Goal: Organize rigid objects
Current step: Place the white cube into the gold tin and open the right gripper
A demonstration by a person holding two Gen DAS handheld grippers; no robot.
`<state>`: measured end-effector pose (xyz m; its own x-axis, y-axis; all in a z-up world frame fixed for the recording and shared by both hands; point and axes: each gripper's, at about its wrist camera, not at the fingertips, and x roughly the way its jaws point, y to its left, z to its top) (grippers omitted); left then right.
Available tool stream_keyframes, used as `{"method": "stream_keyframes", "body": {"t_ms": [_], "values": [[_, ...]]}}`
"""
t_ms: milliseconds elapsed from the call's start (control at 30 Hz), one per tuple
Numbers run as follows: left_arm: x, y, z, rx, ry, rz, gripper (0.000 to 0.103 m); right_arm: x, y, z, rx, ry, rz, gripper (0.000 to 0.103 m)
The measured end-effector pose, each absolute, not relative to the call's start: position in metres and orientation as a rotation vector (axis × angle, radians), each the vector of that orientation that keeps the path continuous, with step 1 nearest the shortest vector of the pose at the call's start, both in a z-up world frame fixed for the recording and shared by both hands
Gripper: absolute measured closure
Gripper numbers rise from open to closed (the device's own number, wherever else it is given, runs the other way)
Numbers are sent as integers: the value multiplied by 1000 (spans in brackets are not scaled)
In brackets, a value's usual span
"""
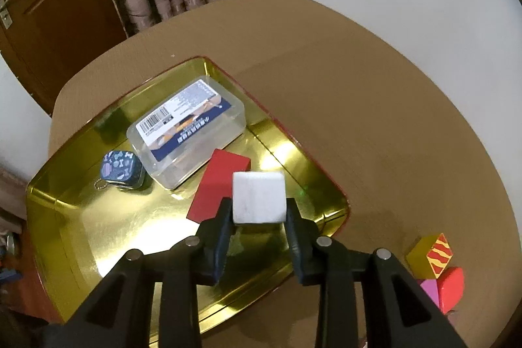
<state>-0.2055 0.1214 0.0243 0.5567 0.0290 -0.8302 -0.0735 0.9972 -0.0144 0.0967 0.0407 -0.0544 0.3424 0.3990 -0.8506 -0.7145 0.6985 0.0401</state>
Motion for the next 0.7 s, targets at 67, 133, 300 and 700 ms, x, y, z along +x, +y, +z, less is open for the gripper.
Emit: {"method": "stream_keyframes", "body": {"t_ms": [67, 133, 300, 700], "values": [[-206, 119, 24, -38, 975, 60, 11, 97, 39, -49, -352, 967, 739, 63], [-207, 117, 24, -23, 974, 62, 11, 92, 27, -34, -294, 920, 747, 63], [-210, 112, 31, -3, 946, 55, 11, 64, -61, 7, -91, 754, 645, 58], [-177, 32, 68, 153, 875, -216, 11, -9, -315, -82, -101, 776, 8, 46]]}}
